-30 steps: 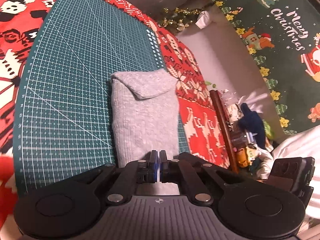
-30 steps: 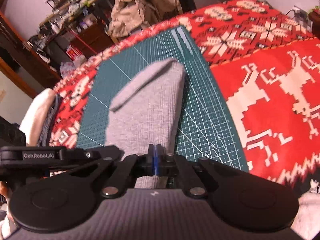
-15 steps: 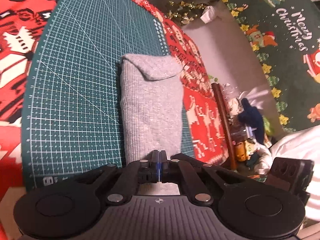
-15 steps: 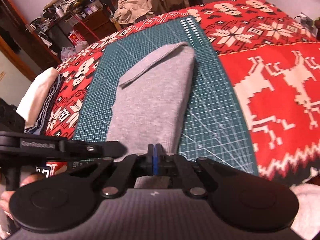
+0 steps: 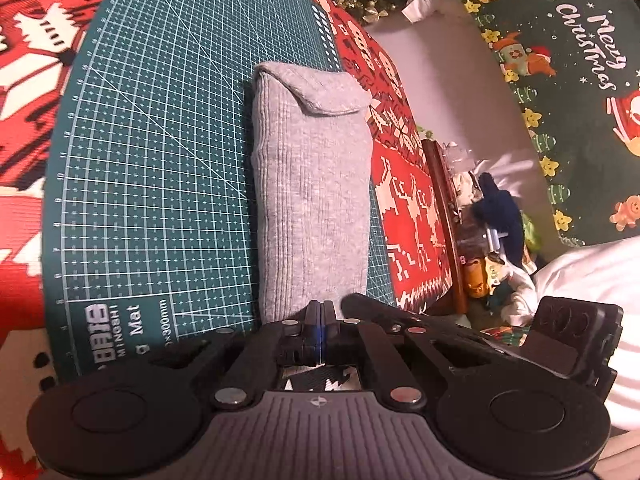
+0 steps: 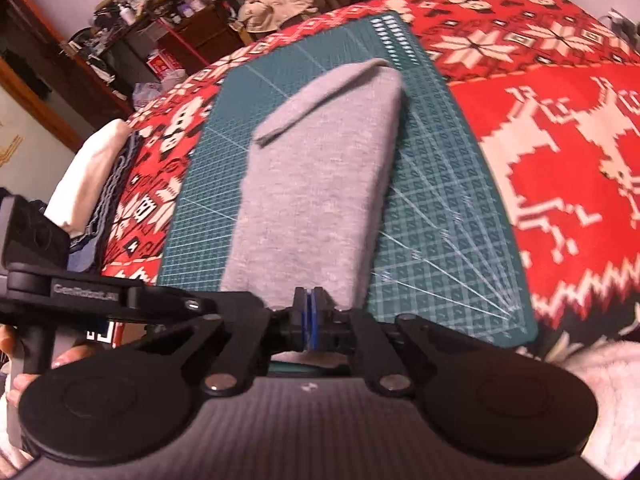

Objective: Fold clothes

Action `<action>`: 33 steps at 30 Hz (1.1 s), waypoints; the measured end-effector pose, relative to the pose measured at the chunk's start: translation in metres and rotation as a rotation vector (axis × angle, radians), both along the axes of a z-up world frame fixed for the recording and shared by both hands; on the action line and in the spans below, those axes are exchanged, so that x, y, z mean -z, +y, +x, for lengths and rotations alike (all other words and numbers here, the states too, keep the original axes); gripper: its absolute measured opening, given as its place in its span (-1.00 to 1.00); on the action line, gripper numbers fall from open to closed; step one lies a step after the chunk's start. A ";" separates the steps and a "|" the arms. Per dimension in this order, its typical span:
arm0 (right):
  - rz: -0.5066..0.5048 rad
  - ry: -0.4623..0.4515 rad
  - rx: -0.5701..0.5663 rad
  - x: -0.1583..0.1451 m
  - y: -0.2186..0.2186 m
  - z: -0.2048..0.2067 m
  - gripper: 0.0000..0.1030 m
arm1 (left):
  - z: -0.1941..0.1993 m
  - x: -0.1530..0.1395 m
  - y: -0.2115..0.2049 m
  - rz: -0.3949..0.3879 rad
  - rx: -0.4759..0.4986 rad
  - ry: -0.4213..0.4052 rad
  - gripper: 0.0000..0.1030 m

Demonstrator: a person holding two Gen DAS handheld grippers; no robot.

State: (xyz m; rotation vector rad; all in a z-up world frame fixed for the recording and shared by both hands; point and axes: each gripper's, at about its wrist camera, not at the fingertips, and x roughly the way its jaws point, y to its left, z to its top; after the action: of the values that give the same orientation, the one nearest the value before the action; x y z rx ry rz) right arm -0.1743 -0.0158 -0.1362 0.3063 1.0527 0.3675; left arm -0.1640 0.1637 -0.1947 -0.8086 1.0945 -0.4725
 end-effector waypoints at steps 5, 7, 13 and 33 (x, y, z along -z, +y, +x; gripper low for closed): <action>0.008 -0.016 -0.006 -0.009 -0.002 -0.007 -0.93 | -0.005 -0.017 -0.002 0.019 0.000 -0.035 -0.96; 0.033 -0.027 -0.016 -0.012 0.001 -0.007 -0.88 | -0.003 -0.017 -0.006 0.021 0.008 -0.036 -0.96; 0.008 -0.003 -0.032 -0.002 0.012 -0.005 -0.89 | -0.001 -0.002 -0.008 0.052 0.025 0.016 -0.95; 0.059 -0.110 0.073 -0.031 -0.014 0.063 -0.81 | 0.066 -0.028 0.008 -0.056 -0.138 -0.096 -0.96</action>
State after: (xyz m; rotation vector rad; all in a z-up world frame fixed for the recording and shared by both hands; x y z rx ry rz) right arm -0.1118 -0.0302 -0.1047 0.3720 0.9217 0.3466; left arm -0.0979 0.1719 -0.1665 -0.8953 0.9338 -0.4226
